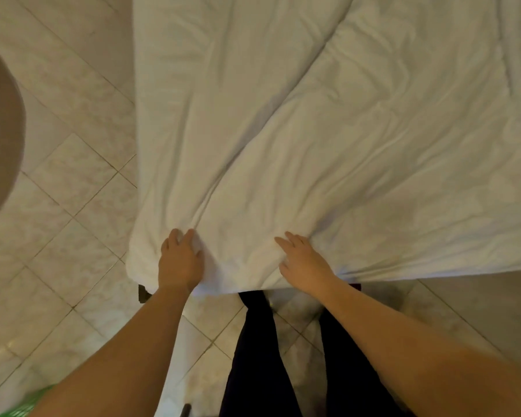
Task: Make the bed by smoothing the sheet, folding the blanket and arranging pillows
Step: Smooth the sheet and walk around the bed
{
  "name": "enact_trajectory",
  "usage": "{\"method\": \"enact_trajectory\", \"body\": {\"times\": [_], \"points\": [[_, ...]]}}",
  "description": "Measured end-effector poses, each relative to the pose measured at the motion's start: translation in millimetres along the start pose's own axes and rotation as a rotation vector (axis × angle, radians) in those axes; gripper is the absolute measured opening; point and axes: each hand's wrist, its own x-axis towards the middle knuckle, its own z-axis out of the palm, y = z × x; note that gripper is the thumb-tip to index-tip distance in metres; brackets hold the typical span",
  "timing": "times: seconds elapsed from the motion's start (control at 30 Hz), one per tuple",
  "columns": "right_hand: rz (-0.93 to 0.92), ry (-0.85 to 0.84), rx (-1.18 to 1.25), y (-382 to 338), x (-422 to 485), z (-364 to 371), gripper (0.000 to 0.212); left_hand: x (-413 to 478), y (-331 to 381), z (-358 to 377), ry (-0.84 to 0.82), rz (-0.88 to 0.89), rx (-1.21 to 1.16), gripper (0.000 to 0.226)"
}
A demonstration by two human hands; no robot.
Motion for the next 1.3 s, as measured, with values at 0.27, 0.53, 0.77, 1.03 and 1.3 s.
{"method": "enact_trajectory", "body": {"times": [0.27,0.53,0.77,1.03,1.3], "points": [[0.086,0.178,-0.001,89,-67,-63,0.067,-33,113,-15,0.041,0.135,0.022,0.058],[0.135,0.284,0.069,215,-154,-137,0.068,-96,282,-4,0.079,0.249,0.074,0.060],[0.209,0.387,0.134,337,-232,-194,0.068,-146,422,28,0.056,0.376,0.080,0.060],[0.340,0.509,0.174,448,-291,-252,0.066,-144,557,55,0.025,0.528,0.160,0.060],[0.439,0.503,0.108,564,-288,-314,0.067,-106,683,94,-0.033,0.593,0.168,0.062]]}}
